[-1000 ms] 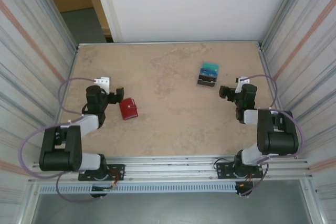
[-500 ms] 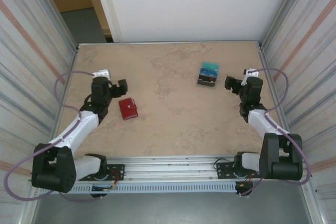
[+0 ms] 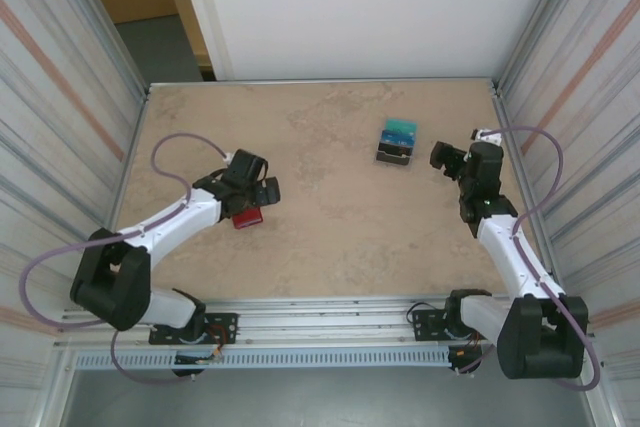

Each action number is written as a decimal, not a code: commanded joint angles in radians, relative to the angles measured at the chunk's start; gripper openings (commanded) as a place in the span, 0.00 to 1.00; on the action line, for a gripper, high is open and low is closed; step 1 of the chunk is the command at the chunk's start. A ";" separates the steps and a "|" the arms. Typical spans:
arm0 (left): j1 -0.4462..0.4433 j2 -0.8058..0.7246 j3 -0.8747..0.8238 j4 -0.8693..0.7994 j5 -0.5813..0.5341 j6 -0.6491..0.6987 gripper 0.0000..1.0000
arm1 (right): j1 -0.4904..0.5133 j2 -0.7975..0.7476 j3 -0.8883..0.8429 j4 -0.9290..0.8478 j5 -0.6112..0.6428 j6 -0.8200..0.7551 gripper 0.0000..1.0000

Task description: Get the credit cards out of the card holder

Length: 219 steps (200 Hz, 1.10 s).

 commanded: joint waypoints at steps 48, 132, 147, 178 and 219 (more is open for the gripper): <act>-0.003 0.020 -0.021 -0.177 -0.005 -0.138 0.99 | 0.057 -0.009 0.013 -0.075 0.082 0.047 0.99; 0.035 0.164 0.025 -0.096 0.025 -0.084 0.99 | 0.104 -0.002 0.011 -0.054 0.121 0.044 0.99; 0.039 0.186 0.038 -0.108 0.011 -0.085 0.99 | 0.106 -0.003 0.008 -0.054 0.122 0.045 0.99; 0.044 0.221 0.050 -0.106 -0.003 -0.075 0.99 | 0.111 0.005 0.005 -0.048 0.122 0.044 0.99; 0.050 0.246 0.048 -0.093 -0.001 -0.066 0.95 | 0.115 0.019 0.009 -0.039 0.125 0.047 0.99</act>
